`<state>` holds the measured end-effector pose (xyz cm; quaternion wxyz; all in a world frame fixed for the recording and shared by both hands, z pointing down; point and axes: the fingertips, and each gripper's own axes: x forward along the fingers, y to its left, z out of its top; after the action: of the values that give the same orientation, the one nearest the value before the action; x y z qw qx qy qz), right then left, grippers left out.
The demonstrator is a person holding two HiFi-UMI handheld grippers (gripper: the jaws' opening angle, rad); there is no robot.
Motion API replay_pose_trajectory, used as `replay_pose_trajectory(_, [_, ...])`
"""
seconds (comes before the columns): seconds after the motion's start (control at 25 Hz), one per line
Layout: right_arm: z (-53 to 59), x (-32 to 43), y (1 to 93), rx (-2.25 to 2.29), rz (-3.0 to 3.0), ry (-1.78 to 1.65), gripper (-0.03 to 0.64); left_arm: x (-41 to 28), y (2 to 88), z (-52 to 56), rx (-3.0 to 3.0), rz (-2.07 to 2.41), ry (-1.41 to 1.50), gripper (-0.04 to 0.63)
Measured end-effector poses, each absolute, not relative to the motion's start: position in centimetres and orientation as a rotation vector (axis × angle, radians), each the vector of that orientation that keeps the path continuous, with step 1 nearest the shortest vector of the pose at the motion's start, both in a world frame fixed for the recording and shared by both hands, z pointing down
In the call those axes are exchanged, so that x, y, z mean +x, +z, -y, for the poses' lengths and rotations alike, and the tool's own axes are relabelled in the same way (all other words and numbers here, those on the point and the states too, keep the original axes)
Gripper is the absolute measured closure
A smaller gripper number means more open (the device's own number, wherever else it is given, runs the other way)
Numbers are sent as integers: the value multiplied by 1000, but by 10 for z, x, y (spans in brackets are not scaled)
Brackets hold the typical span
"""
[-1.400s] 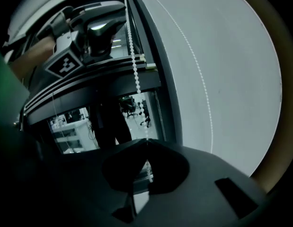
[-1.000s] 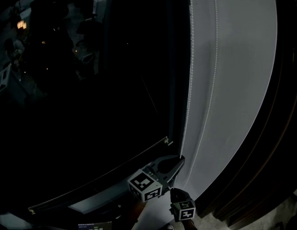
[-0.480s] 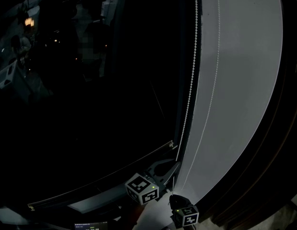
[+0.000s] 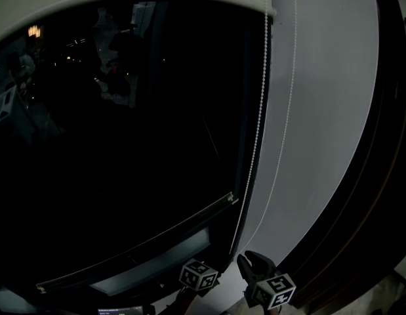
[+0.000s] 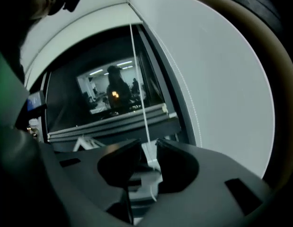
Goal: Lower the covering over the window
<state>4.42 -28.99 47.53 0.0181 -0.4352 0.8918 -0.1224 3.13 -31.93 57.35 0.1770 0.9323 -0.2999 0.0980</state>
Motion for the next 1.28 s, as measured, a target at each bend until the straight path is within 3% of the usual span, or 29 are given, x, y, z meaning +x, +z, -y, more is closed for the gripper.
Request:
replay_pose_trajectory(0.2, [294,29,368,-1236,-2752,-56,519,24,640,299,2530,796,408,584])
replay_pose_trajectory(0.56, [324,11,278,-1148,-2699,214,518,22,638,296,2528,804,389,584])
replay_pose_trajectory(0.68, [329,12,274,-1189,-2726,263,525,22,641,294,2523,806,387,584])
replay_pose_trajectory(0.76, [331,12,275,-1208,-2727,252,588,20,639,295,2512,816,377,584])
replay_pose_trajectory(0.84, [329,14,274,-1172,-2687,181,604,21,639,293,2503,799,364,584])
replay_pose_trajectory(1.12, [322,38,272,-1221,-2546,161,604,15,624,280,2627,805,418,581])
replay_pose_trajectory(1.28, [330,43,330,-1328,-2667,83,605,16,587,279,2670,800,305,563])
